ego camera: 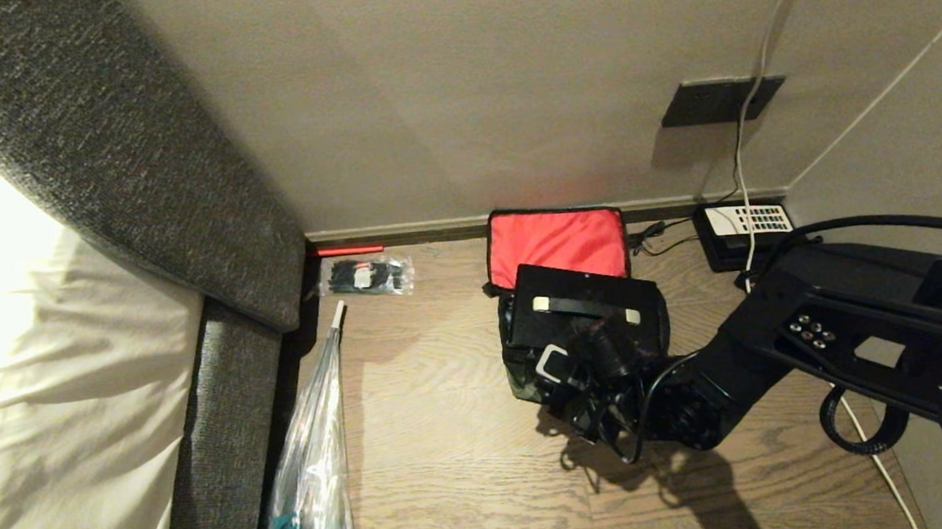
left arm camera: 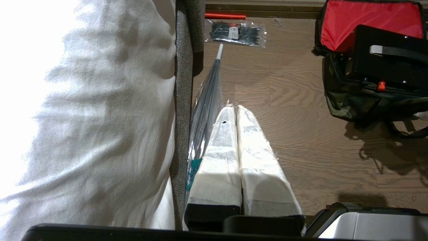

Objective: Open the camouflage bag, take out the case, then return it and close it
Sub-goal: Close the top of the storage box

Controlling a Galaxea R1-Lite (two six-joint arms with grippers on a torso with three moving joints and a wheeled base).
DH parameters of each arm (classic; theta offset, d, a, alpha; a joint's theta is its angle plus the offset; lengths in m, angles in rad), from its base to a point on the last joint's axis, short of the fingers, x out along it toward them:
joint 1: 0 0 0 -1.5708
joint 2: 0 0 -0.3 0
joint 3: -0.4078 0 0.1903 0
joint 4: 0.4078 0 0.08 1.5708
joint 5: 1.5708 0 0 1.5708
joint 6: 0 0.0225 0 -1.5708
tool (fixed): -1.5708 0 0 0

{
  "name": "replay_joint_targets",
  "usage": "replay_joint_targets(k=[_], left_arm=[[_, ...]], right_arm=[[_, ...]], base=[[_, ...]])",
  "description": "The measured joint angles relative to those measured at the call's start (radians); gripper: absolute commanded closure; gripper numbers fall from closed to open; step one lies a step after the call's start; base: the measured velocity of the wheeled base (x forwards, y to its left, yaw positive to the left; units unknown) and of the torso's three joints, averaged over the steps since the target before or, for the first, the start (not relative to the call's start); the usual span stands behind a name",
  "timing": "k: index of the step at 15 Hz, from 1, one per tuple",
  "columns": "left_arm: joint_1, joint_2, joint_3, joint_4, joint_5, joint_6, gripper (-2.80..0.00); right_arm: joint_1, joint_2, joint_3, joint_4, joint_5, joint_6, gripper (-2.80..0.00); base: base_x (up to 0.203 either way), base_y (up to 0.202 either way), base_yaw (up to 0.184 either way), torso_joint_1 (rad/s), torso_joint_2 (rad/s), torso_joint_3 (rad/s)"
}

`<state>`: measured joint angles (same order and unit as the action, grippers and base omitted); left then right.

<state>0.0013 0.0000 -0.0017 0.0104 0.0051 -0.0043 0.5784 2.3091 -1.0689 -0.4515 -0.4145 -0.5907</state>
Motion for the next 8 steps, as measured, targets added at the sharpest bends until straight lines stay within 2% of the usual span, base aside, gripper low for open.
replay_joint_targets(k=[3,6,8], left_arm=[[0.0,0.0,0.0,0.0,0.0,0.0,0.0],[0.0,0.0,0.0,0.0,0.0,0.0,0.0],[0.0,0.0,0.0,0.0,0.0,0.0,0.0]], right_arm=[[0.018,0.013,-0.064,-0.013,0.006,0.007,-2.8],[0.03,0.056,-0.16,-0.008,0.09,0.007,-2.8],[0.031,0.094,-0.208,-0.004,0.106,0.004,-2.8]], base=[[0.0,0.0,0.0,0.0,0.0,0.0],[0.0,0.0,0.0,0.0,0.0,0.0],[0.0,0.0,0.0,0.0,0.0,0.0]])
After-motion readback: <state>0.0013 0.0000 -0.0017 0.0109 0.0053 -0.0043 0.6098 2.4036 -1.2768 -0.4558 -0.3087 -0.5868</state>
